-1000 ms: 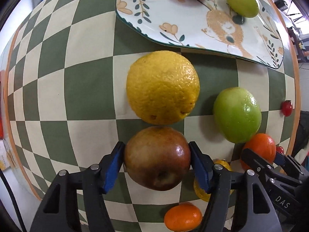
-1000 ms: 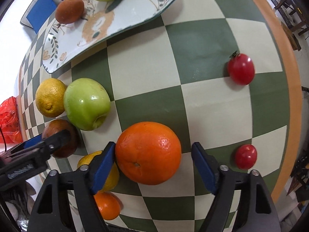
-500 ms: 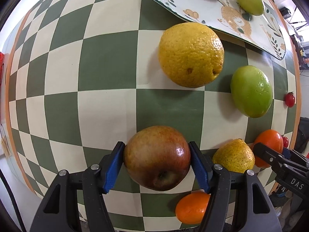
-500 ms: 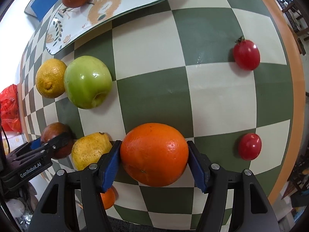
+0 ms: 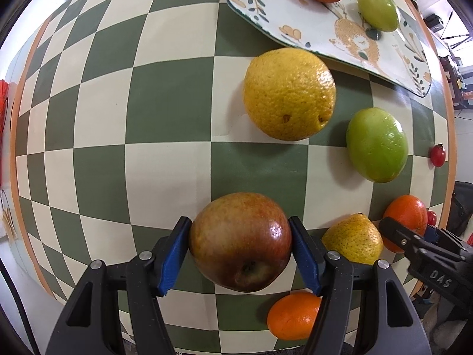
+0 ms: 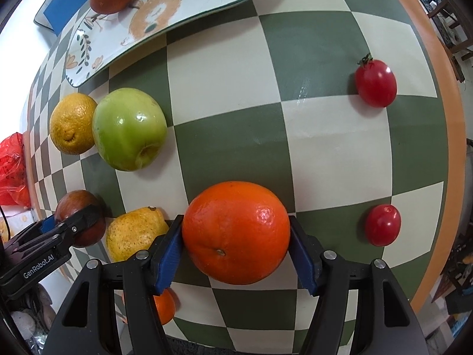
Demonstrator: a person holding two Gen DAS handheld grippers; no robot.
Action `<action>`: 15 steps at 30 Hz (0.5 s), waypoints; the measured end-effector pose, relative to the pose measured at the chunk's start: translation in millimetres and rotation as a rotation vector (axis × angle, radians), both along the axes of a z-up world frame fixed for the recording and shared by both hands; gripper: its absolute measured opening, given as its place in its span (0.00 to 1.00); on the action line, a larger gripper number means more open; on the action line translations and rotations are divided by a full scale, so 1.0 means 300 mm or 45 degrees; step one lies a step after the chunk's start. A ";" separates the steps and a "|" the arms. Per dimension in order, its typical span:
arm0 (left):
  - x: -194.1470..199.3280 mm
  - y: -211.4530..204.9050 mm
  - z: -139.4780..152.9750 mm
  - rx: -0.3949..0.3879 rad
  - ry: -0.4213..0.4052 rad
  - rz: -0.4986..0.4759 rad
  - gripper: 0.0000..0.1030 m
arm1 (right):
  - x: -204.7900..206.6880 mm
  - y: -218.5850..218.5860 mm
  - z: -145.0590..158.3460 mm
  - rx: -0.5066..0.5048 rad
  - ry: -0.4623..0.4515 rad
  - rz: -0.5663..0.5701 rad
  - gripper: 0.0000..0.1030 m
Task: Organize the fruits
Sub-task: 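Place the red apple and orange on the plate and open both grippers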
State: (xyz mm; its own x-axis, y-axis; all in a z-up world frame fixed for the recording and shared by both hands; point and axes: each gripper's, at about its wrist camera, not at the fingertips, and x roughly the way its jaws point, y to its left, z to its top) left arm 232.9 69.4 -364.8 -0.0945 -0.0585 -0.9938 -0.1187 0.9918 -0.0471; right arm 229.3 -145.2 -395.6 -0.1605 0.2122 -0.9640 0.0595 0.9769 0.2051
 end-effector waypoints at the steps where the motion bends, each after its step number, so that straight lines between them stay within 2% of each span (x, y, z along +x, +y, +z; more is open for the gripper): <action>1: 0.001 0.003 0.013 -0.010 -0.003 0.005 0.62 | -0.005 0.001 0.005 -0.003 -0.008 0.008 0.66; 5: 0.011 0.023 0.087 -0.075 -0.027 0.036 0.62 | -0.018 0.002 0.035 -0.009 -0.046 0.026 0.65; 8: 0.053 0.031 0.193 -0.137 -0.092 0.049 0.62 | -0.006 -0.013 0.083 0.038 -0.076 -0.007 0.65; 12: 0.175 0.038 0.320 -0.190 -0.189 0.055 0.62 | 0.054 -0.022 0.180 0.102 -0.148 -0.037 0.65; 15: 0.297 0.050 0.351 -0.196 -0.225 0.065 0.62 | 0.135 -0.023 0.250 0.147 -0.206 -0.054 0.65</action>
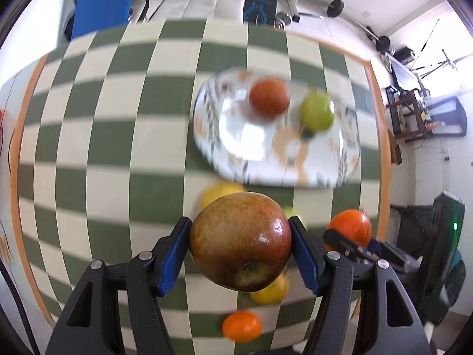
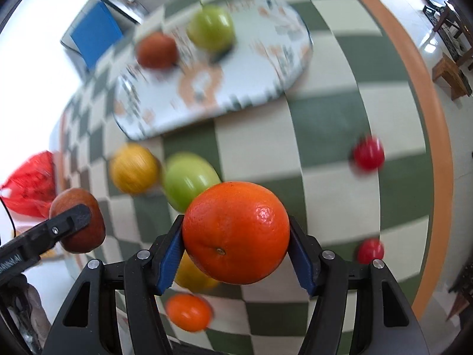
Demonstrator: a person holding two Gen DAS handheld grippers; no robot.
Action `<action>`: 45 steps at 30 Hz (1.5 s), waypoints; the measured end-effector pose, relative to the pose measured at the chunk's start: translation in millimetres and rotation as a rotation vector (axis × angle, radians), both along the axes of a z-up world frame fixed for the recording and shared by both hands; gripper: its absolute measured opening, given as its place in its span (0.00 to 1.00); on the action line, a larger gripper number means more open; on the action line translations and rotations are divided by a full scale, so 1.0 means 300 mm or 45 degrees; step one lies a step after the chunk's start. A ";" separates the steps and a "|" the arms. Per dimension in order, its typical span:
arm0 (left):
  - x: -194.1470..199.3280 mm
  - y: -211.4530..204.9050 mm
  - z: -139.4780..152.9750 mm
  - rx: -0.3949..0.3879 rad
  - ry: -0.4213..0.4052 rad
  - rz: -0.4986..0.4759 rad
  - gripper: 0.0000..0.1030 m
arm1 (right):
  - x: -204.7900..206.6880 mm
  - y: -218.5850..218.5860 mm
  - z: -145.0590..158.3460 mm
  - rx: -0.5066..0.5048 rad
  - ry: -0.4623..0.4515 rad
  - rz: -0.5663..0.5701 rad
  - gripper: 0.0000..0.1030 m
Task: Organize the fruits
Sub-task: 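Place the red apple and orange on the plate and open both grippers, then lift both grippers away from the plate over the remaining fruits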
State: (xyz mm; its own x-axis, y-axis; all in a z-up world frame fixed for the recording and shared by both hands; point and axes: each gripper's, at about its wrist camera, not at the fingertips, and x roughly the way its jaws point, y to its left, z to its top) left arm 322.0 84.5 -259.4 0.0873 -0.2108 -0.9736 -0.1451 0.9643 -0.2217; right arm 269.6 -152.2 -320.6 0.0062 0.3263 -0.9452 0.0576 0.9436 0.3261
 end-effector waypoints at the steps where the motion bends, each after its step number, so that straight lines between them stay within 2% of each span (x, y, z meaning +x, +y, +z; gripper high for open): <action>1: 0.052 0.009 -0.005 0.011 0.000 0.006 0.62 | 0.034 0.002 0.016 0.007 -0.018 -0.003 0.65; 5: 0.221 0.036 -0.107 0.026 0.084 0.035 0.62 | 0.175 0.035 0.051 0.023 -0.075 -0.007 0.65; 11: 0.348 0.046 -0.264 0.000 0.225 0.069 0.62 | 0.355 0.137 -0.047 0.013 -0.047 0.040 0.65; 17: 0.366 0.042 -0.305 -0.032 0.269 0.079 0.62 | 0.424 0.220 -0.144 -0.016 -0.035 0.118 0.65; 24: 0.371 0.045 -0.339 -0.040 0.316 0.062 0.62 | 0.452 0.281 -0.195 0.018 -0.015 0.181 0.65; 28: 0.366 0.055 -0.332 -0.023 0.299 0.064 0.65 | 0.448 0.278 -0.192 0.015 0.002 0.194 0.66; 30: 0.365 0.054 -0.318 -0.029 0.273 0.073 0.78 | 0.446 0.271 -0.193 0.016 0.011 0.191 0.69; 31: 0.366 0.052 -0.310 -0.020 0.261 0.070 0.89 | 0.443 0.263 -0.193 0.016 0.016 0.184 0.74; 32: 0.366 0.049 -0.296 -0.003 0.242 0.058 0.91 | 0.443 0.263 -0.193 0.012 0.017 0.180 0.78; 35: 0.363 0.029 -0.266 0.069 0.194 0.027 0.92 | 0.433 0.238 -0.178 -0.001 0.018 0.167 0.85; 38: 0.347 0.032 -0.241 0.097 0.160 0.025 0.92 | 0.422 0.213 -0.152 -0.049 0.004 0.151 0.92; 45: 0.255 0.025 -0.149 0.175 0.042 0.031 0.92 | 0.387 0.144 -0.059 -0.238 -0.077 0.115 0.93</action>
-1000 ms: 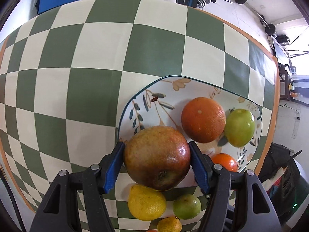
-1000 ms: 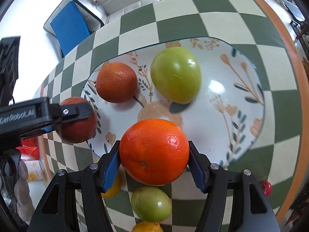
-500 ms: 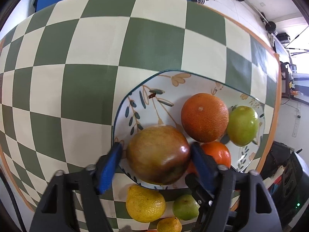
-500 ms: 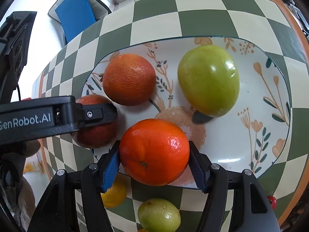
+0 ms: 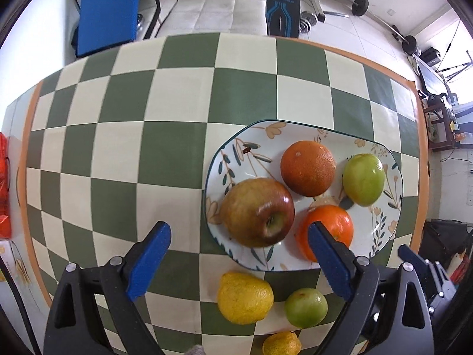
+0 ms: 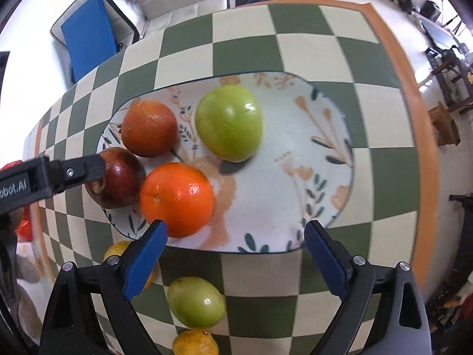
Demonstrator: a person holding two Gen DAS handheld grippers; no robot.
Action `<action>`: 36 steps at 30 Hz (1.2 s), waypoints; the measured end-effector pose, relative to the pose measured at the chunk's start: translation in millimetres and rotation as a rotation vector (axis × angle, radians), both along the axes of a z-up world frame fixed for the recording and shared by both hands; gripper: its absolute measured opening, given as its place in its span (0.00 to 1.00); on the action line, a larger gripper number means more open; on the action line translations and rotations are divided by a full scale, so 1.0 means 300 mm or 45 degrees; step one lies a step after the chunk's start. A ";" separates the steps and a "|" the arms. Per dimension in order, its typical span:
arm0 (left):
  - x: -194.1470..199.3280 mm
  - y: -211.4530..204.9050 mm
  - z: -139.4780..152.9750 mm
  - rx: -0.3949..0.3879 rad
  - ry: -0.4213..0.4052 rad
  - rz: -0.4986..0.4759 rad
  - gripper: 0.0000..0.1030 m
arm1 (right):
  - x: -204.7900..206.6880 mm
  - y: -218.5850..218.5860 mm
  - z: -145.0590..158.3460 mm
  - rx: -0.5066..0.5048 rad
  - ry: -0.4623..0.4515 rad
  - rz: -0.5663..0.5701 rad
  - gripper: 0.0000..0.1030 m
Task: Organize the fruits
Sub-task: 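Lift both grippers away from the plate over the remaining fruits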
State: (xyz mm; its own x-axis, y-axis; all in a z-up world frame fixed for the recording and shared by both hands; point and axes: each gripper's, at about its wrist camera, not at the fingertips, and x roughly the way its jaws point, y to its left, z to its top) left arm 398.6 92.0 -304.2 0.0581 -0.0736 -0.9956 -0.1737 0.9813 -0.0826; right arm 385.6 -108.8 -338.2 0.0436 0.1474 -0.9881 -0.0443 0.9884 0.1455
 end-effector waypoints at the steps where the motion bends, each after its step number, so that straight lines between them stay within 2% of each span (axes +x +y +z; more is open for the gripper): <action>1: -0.019 0.000 0.018 0.010 -0.021 0.003 0.92 | -0.005 -0.005 0.015 -0.020 -0.014 0.002 0.93; 7: -0.123 -0.004 0.120 0.064 -0.135 0.009 0.92 | -0.046 -0.041 0.106 -0.073 -0.084 -0.011 0.93; 16: -0.266 -0.019 0.265 0.086 -0.266 -0.012 0.92 | -0.146 -0.063 0.280 -0.144 -0.225 -0.010 0.93; 26: -0.400 -0.038 0.386 0.078 -0.360 -0.026 0.92 | -0.290 -0.057 0.482 -0.150 -0.357 0.011 0.93; 31: -0.454 -0.043 0.443 0.069 -0.404 -0.023 0.92 | -0.362 -0.061 0.553 -0.134 -0.392 0.005 0.93; 36: -0.496 -0.061 0.492 0.101 -0.473 -0.037 0.92 | -0.419 -0.069 0.617 -0.127 -0.443 -0.008 0.93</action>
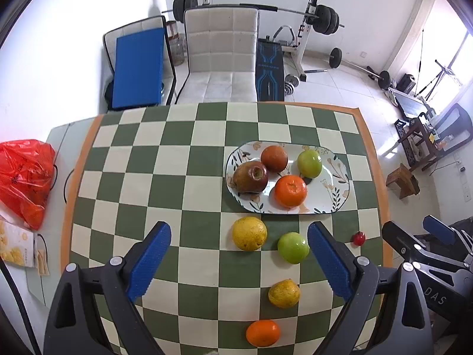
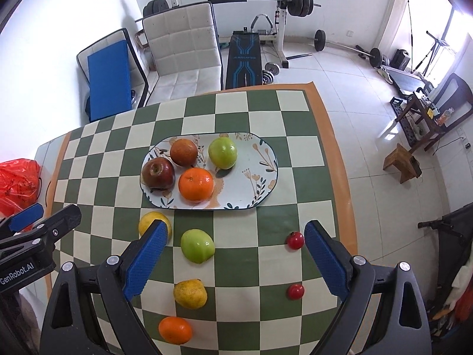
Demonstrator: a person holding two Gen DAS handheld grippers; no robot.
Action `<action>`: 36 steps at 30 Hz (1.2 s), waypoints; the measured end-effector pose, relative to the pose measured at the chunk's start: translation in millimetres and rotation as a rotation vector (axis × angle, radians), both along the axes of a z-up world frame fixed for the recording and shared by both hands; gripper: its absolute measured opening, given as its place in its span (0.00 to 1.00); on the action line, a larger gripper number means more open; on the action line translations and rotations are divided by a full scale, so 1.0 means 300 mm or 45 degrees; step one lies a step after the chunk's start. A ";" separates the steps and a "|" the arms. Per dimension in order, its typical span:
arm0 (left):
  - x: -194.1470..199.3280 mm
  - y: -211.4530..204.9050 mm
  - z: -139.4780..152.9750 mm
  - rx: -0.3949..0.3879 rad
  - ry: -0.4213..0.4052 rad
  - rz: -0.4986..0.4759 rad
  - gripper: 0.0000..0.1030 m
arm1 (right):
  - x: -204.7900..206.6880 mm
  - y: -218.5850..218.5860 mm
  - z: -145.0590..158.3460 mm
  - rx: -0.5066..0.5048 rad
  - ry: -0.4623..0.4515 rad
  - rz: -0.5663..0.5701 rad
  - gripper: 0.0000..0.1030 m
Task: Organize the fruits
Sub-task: 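Lift both grippers away from the plate over the remaining fruits, then grasp the yellow lemon with the left gripper while the right gripper grasps the green apple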
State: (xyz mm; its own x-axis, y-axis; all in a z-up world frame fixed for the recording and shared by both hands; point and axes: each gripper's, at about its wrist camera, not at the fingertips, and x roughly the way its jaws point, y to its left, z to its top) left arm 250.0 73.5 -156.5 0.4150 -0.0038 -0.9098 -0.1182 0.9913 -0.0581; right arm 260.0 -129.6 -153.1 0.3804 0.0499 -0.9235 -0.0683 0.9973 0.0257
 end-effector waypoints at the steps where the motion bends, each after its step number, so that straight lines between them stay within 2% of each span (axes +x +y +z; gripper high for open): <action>1: -0.004 -0.003 0.004 0.007 -0.009 -0.005 0.92 | -0.011 0.000 0.012 0.003 -0.008 -0.003 0.93; 11: 0.005 -0.017 0.005 0.020 -0.015 -0.011 0.92 | -0.037 -0.005 0.030 0.023 -0.020 -0.030 0.93; 17: 0.044 -0.014 -0.036 0.038 0.012 -0.004 0.92 | -0.011 -0.015 -0.019 0.046 0.018 -0.051 0.93; 19: 0.060 -0.008 -0.061 0.069 0.024 0.009 0.99 | 0.002 -0.018 -0.049 0.058 0.045 -0.056 0.93; 21: 0.075 0.006 -0.095 0.085 0.042 0.020 0.99 | 0.017 -0.019 -0.086 0.073 0.080 -0.057 0.93; 29: 0.133 0.100 -0.285 0.091 0.231 0.102 0.99 | 0.081 0.017 -0.382 0.166 0.308 -0.038 0.93; 32: 0.153 0.127 -0.379 0.038 0.345 0.124 0.99 | 0.099 0.057 -0.531 0.199 0.408 -0.026 0.93; 33: 0.156 0.129 -0.399 0.019 0.371 0.129 0.99 | 0.106 0.073 -0.574 0.206 0.434 -0.019 0.91; 36: 0.176 0.125 -0.468 -0.022 0.443 0.125 0.99 | 0.123 0.122 -0.685 0.223 0.508 0.011 0.78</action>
